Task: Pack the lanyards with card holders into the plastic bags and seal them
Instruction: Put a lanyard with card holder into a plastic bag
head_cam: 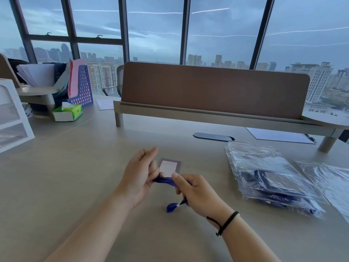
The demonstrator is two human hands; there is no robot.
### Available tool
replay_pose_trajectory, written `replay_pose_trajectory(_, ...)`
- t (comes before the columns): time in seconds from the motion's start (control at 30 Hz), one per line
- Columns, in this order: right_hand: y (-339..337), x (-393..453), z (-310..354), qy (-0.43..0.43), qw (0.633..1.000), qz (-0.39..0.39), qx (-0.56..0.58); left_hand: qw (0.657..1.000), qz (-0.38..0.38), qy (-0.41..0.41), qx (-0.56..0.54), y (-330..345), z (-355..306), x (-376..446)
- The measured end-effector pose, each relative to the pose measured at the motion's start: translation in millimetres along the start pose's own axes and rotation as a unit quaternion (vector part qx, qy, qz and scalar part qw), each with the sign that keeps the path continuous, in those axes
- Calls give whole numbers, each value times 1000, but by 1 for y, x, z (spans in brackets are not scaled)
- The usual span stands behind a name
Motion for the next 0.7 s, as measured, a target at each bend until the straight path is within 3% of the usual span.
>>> replay_pose_trajectory(0.1, 0, 0, -3, 13, 994, 15, 105, 973, 45, 74, 215, 4, 0, 0)
replay_pose_trajectory(0.17, -2, -2, -2, 8, 990, 10, 139, 946, 86, 114, 292, 12, 2, -3)
replay_pose_trajectory(0.3, -9, -2, 0, -6, 976, -17, 218, 934, 219, 90, 269, 36, 18, -16)
replay_pose_trajectory(0.53, -6, 9, -4, 18, 947, -26, 321, 923, 198, 107, 313, 34, 20, -13)
replay_pose_trajectory(0.7, 0, 31, 2, 78, 953, -37, 291, 944, 150, 66, 287, 20, 21, -4)
Point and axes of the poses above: each hand's wrist, its own x-axis towards the middle knuckle, its own y-axis out of the palm, z = x × y, the point moved 8 cm from there along x, towards the middle knuckle, and after that the axes turned 6 degrees about y, right-handed, at the moved point
